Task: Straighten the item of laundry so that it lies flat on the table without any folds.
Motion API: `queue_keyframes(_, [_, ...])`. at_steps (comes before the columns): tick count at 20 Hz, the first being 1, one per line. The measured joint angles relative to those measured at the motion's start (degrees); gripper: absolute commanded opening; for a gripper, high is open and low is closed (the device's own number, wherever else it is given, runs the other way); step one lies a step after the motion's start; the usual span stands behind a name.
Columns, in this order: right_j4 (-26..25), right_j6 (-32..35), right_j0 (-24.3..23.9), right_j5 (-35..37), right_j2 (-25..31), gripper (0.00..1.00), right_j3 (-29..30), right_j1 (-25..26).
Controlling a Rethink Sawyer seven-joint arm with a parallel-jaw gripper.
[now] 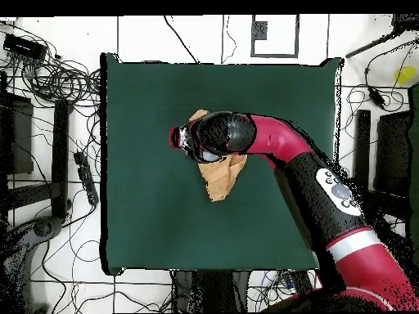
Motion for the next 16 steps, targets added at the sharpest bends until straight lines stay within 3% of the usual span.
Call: queue_keyframes(16, [-0.2, 0.0, 0.1, 1.9, 0.0, 0.0, -0.9, 0.0])
